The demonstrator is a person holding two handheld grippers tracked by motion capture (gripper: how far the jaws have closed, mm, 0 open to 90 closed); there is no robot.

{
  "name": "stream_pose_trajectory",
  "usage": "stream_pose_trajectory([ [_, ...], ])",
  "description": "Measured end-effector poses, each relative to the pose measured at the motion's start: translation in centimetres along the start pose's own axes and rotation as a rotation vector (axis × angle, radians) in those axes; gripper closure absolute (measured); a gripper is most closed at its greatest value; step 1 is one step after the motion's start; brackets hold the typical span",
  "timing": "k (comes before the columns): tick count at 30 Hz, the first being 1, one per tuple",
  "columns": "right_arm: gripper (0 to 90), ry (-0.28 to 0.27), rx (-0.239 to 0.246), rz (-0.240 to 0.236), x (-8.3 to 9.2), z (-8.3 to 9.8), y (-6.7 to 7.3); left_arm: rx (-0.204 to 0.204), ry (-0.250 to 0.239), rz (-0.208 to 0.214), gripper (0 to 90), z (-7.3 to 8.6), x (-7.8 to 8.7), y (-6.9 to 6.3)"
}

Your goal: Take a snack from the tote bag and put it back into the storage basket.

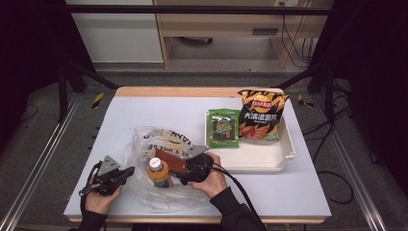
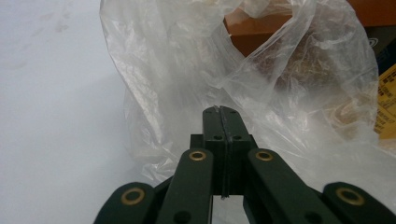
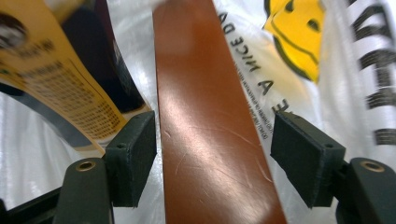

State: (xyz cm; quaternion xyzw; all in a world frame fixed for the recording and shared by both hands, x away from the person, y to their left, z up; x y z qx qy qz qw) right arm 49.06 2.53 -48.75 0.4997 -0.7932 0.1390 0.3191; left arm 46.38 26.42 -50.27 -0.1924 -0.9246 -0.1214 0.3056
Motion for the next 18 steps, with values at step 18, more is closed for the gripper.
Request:
stream_pose_trajectory([
  [18,43.8,0.024,0.019,0.023,-0.04,0.09,-0.01,-0.024,0.039,-0.003,90.0,0.28,-0.8,-0.22],
])
Point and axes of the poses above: each handheld gripper's, and its own axes: x roughly backward along the jaws, z roughly out of its underside, y roughly to its left, the point moved 6 cm from there along -x, roughly forward along the jaws, and after that the axes turned 9 degrees about -z, right-handed, at the moved point
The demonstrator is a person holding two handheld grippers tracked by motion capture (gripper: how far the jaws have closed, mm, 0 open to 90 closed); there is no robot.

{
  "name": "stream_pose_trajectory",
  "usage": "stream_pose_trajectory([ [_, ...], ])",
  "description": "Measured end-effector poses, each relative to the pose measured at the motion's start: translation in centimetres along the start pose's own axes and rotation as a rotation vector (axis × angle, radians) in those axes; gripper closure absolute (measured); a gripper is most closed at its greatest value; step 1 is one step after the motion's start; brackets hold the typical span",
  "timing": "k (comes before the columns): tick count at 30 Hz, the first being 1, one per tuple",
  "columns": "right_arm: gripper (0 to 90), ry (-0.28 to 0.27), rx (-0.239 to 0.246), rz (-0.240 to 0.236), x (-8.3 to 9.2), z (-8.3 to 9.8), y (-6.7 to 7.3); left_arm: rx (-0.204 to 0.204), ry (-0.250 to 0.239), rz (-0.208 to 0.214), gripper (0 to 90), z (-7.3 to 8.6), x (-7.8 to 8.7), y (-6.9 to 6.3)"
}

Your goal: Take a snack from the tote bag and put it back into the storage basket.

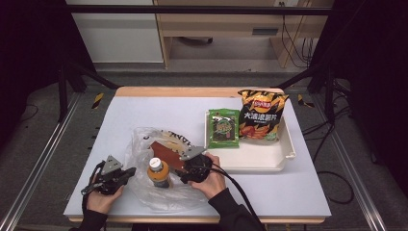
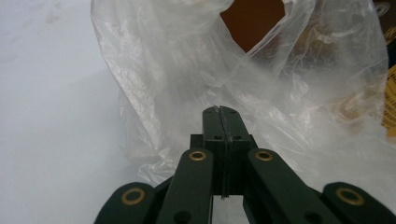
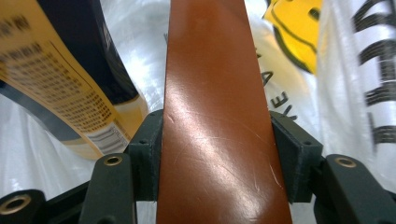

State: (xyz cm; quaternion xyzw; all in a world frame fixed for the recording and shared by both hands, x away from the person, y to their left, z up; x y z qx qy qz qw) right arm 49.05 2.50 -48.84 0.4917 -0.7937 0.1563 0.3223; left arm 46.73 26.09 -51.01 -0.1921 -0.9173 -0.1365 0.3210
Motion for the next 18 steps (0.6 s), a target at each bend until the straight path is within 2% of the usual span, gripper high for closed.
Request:
stream_pose_trajectory([
  [8,43.8,-0.088,-0.002,-0.024,1.7,-0.8,0.0,-0.009,0.016,0.005,90.0,0.1,-0.2,-0.2],
  [18,43.8,-0.111,0.04,-0.046,3.0,-1.9,0.8,-0.011,0.018,0.004,90.0,0.1,-0.3,-0.1],
])
Point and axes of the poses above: each handheld gripper's, and its own axes: x roughly backward along the jaws, z roughly out of its underside, y roughly to its left, the point moved 6 cm from there along -x, roughly forward along the jaws, and after that the axes turned 9 degrees about -z, right-handed, at the moved point
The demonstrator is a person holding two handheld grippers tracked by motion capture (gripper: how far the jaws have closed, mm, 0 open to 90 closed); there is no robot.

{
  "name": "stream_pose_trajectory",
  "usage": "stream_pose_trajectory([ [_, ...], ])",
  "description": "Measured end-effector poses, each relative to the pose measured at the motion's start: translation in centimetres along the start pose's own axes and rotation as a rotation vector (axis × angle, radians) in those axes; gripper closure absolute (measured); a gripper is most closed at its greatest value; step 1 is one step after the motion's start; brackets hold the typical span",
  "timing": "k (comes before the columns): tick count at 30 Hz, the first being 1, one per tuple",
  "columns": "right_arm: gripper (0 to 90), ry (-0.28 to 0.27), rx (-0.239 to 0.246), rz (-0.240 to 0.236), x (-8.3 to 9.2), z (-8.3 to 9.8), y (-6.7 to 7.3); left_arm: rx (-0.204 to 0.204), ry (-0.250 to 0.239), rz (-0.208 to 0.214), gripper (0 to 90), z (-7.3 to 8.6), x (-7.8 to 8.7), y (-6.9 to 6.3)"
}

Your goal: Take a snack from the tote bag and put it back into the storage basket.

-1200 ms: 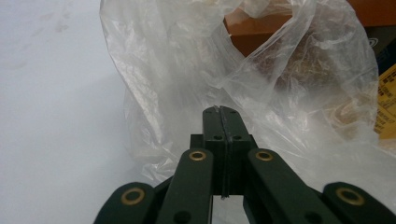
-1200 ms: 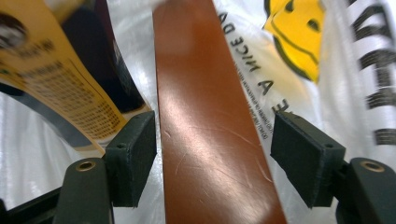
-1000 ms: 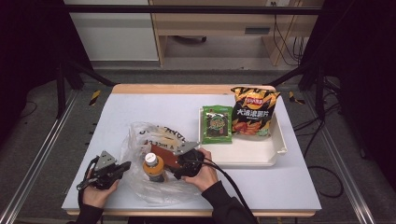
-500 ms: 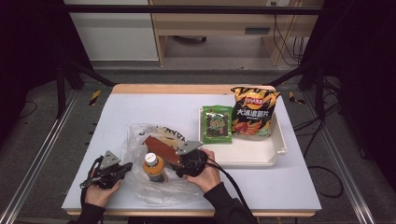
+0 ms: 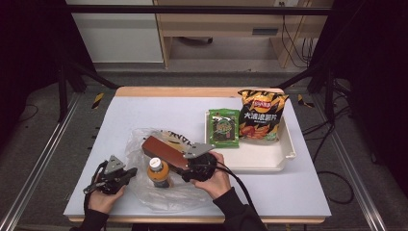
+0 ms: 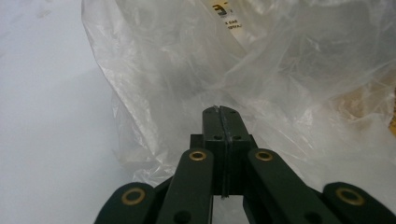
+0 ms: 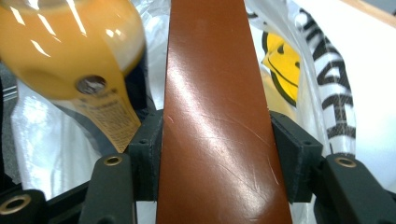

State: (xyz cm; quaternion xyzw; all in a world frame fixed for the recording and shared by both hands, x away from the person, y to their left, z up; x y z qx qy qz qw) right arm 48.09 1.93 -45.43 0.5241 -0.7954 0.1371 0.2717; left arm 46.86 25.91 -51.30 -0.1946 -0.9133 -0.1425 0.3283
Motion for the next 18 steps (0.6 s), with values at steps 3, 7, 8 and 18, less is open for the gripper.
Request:
stream_pose_trajectory([
  [3,43.7,-0.025,-0.002,-0.006,0.5,-0.6,0.1,0.004,0.002,-0.001,90.0,0.0,0.0,0.0],
  [7,43.7,-0.037,0.007,0.002,1.2,-1.4,0.1,0.002,0.0,0.0,90.0,0.0,0.0,0.1],
  [8,43.7,-0.044,0.007,0.001,1.4,-1.5,0.1,0.008,-0.002,0.001,90.0,0.0,0.0,0.0],
  [18,43.7,-0.07,0.015,0.009,3.0,-2.9,0.0,0.036,-0.072,0.002,90.0,-0.6,1.1,0.4],
])
Point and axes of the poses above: each handheld gripper's, and its own axes: x roughly backward along the jaws, z roughly out of its underside, y roughly to its left, the point moved 6 cm from there along -x, roughly forward along the jaws, and after that the axes turned 9 degrees about -z, right-handed, at the moved point
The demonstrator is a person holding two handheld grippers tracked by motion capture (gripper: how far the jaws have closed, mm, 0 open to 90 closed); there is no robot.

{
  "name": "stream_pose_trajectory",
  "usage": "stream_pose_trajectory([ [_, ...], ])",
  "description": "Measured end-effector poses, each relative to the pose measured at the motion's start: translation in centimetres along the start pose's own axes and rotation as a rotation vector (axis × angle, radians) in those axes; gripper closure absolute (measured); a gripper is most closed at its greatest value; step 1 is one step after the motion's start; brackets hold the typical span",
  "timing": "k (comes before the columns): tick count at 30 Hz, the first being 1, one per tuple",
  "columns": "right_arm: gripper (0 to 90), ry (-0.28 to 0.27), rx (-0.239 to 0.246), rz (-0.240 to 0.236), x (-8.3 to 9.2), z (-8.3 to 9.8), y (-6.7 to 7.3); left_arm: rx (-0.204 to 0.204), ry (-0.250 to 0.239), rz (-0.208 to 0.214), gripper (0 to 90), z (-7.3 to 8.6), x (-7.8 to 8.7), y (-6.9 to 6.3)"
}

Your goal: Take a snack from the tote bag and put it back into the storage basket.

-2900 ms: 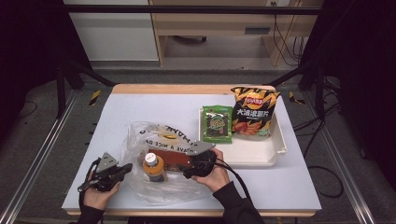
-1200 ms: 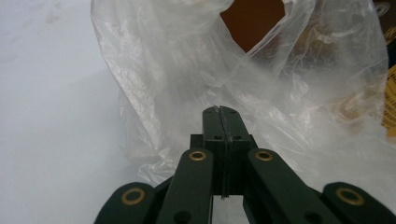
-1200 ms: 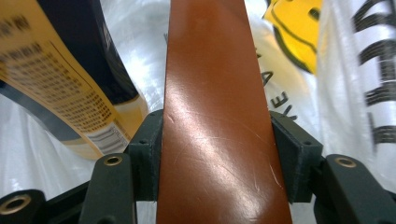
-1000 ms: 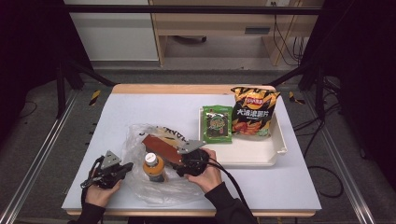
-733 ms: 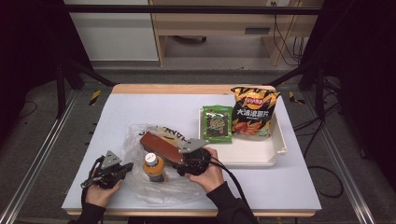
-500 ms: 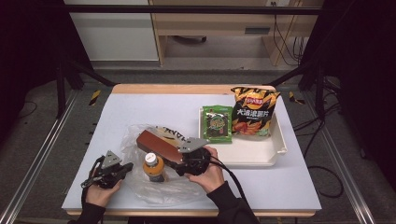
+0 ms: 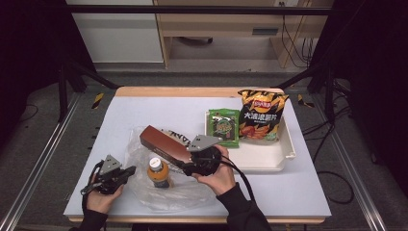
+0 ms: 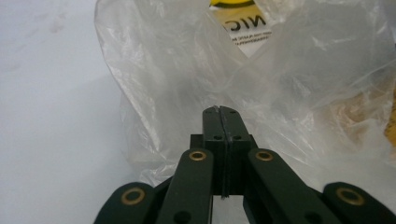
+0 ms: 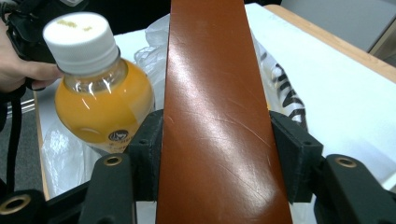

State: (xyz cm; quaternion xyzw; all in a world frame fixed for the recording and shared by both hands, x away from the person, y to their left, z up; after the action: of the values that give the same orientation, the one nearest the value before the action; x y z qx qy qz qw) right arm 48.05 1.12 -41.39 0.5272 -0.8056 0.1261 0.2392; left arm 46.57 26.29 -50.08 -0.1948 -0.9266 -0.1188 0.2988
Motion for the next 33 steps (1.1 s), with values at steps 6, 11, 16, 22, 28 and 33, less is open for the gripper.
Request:
stream_pose_trajectory([
  [6,43.7,-0.022,-0.004,0.003,1.3,-0.6,-0.3,0.056,-0.062,-0.005,84.7,-0.8,1.3,0.5],
  [11,43.7,-0.035,-0.004,0.018,2.8,-1.0,-0.6,0.095,-0.109,-0.022,76.1,-1.5,2.3,1.1],
  [16,43.7,-0.05,-0.005,0.03,4.3,-1.2,-1.0,0.124,-0.15,-0.033,67.5,-2.1,3.0,1.6],
  [22,43.7,-0.029,-0.004,0.062,6.1,-0.5,-2.0,0.146,-0.165,-0.048,56.5,-2.3,3.2,2.0],
  [28,43.7,-0.029,-0.02,0.086,8.0,0.5,-2.9,0.15,-0.166,-0.059,48.7,-2.3,3.2,2.2],
  [33,43.6,-0.031,-0.038,0.101,9.5,1.4,-3.7,0.153,-0.169,-0.059,43.5,-2.4,3.1,2.2],
])
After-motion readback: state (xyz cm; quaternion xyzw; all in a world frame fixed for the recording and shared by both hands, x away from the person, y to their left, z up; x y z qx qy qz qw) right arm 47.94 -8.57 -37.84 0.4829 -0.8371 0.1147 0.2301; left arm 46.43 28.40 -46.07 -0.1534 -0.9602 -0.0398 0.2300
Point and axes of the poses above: each handheld gripper's, and its own axes: x roughly backward along the jaws, z roughly out of its underside, y roughly to its left, the point moved 6 cm from there along -x, roughly forward along the jaws, and after that the axes turned 9 degrees about -z, right-handed, at the moved point
